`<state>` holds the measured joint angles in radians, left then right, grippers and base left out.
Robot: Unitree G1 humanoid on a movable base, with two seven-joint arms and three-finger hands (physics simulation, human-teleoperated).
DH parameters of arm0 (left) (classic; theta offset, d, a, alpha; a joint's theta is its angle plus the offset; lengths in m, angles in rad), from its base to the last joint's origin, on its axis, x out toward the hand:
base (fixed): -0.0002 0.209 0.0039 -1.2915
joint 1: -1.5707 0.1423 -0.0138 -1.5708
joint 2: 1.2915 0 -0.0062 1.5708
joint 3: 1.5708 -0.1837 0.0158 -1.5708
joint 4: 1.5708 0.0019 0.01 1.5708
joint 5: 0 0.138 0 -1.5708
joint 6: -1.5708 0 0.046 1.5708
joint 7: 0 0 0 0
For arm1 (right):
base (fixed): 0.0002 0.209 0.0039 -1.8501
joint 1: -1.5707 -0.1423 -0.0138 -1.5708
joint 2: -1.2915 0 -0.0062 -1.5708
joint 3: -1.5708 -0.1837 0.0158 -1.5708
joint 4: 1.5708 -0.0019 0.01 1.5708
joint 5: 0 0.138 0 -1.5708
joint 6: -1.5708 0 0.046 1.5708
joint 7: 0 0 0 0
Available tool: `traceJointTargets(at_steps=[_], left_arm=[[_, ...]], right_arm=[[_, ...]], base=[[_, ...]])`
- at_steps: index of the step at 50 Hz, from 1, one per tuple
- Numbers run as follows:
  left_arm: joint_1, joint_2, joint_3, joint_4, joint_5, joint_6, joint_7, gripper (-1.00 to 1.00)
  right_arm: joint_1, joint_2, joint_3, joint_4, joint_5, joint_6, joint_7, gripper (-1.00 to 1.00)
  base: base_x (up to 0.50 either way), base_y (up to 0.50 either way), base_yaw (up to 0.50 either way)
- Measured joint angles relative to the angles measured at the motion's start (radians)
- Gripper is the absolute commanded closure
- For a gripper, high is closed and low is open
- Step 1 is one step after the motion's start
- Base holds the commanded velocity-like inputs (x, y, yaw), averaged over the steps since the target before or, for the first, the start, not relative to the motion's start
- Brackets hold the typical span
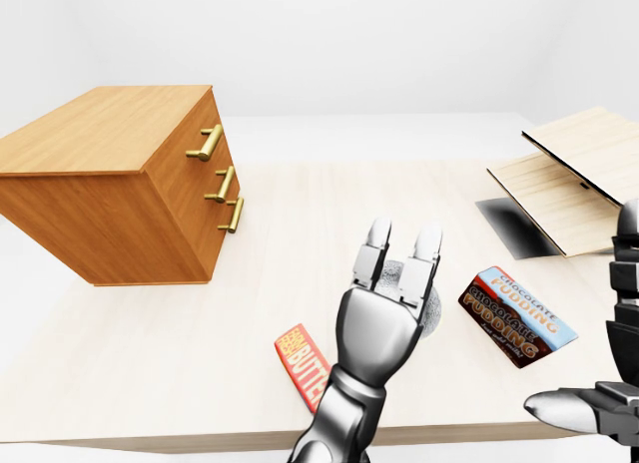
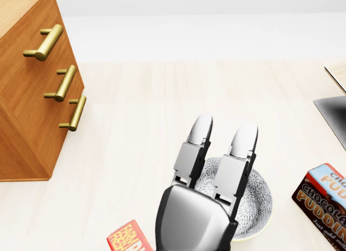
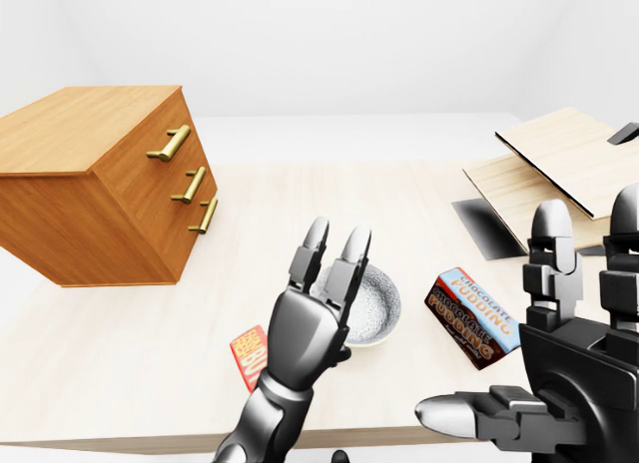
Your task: Close the top drawer of the cabinet and put the bowl on top of it.
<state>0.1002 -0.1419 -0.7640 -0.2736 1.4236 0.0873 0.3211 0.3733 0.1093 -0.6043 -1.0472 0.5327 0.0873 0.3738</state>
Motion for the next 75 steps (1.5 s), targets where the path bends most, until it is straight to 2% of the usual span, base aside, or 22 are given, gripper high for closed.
traceJointTargets(at_steps=[17, 24, 40, 50, 75], left_arm=[[0.029, 0.008, -0.045, 0.062, 0.079, 0.0, -0.05, -1.0], [0.029, 0.01, -0.046, 0.063, 0.09, 0.0, -0.07, -1.0], [0.008, -0.005, -0.003, 0.092, 0.085, 0.0, -0.081, -1.0], [-0.017, -0.02, 0.048, 0.156, 0.065, 0.0, -0.069, -1.0], [-0.061, -0.052, 0.125, 0.323, 0.057, 0.0, -0.044, -1.0]], right_arm=[[-0.002, -0.011, -0.014, 0.0, 0.023, 0.0, -0.011, -1.0], [-0.001, -0.013, -0.014, 0.0, 0.027, 0.0, -0.014, -1.0], [0.011, -0.018, -0.006, 0.0, 0.033, 0.0, -0.017, -1.0], [0.014, -0.02, -0.002, 0.0, 0.033, 0.0, -0.018, -1.0], [0.02, -0.033, -0.008, 0.0, 0.055, 0.0, -0.03, -1.0]], base=[[0.0, 0.0, 0.0], [0.0, 0.0, 0.0], [0.0, 0.0, 0.0], [0.0, 0.0, 0.0], [0.0, 0.0, 0.0]])
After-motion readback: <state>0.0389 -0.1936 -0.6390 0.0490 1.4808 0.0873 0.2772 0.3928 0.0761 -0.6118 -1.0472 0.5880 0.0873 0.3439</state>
